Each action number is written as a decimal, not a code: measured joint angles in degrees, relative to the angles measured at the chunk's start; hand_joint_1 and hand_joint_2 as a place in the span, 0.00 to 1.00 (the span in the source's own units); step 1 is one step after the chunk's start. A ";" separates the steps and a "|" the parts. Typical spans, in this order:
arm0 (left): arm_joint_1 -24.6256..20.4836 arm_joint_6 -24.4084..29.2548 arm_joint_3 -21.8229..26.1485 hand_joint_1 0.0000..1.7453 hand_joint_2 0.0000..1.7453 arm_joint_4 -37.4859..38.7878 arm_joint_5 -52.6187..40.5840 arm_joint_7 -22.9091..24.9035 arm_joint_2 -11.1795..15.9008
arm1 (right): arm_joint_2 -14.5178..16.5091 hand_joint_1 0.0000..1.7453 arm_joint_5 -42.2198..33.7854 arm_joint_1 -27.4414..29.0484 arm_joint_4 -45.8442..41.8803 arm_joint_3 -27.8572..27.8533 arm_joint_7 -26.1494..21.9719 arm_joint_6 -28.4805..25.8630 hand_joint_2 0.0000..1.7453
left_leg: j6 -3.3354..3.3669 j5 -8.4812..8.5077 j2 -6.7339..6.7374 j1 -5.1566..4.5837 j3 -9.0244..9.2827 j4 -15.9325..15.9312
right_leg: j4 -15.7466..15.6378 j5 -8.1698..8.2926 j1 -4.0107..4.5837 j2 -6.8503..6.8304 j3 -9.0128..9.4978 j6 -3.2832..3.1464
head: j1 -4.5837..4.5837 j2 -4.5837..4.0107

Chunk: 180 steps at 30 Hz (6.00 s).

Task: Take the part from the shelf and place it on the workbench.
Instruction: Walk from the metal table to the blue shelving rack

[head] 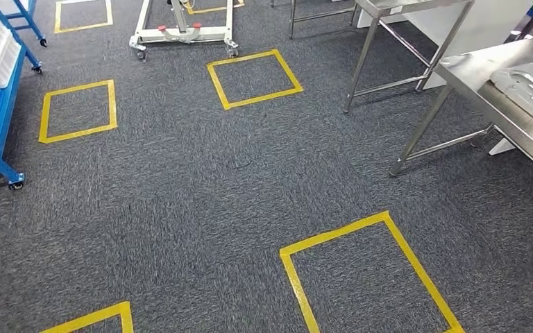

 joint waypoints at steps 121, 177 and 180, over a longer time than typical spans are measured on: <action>-0.13 -0.46 2.70 0.00 0.00 0.12 -4.80 -2.52 -1.00 | -0.88 0.00 3.97 0.93 -1.00 -6.53 -2.48 4.39 0.00 | -0.03 0.18 -0.75 -0.82 -1.85 1.88 | -2.37 0.22 0.41 2.17 2.88 -1.13 | -0.01 0.00; -0.63 -0.20 4.60 0.00 0.00 0.15 -7.52 -2.26 -1.45 | -1.13 0.00 9.42 1.25 -1.03 -7.89 -1.69 5.84 0.00 | -2.15 -0.70 3.50 -0.43 -0.49 1.94 | -5.76 4.64 0.35 -3.71 2.33 -2.00 | -0.02 0.00; -0.59 -0.22 4.64 0.00 0.00 0.15 -7.65 -2.23 -1.45 | -1.11 0.00 9.61 0.84 -1.05 -7.90 -1.45 5.85 0.00 | -1.07 -0.63 2.73 -0.64 -0.20 0.91 | -5.88 4.21 0.57 -5.26 2.94 -1.07 | -0.02 0.00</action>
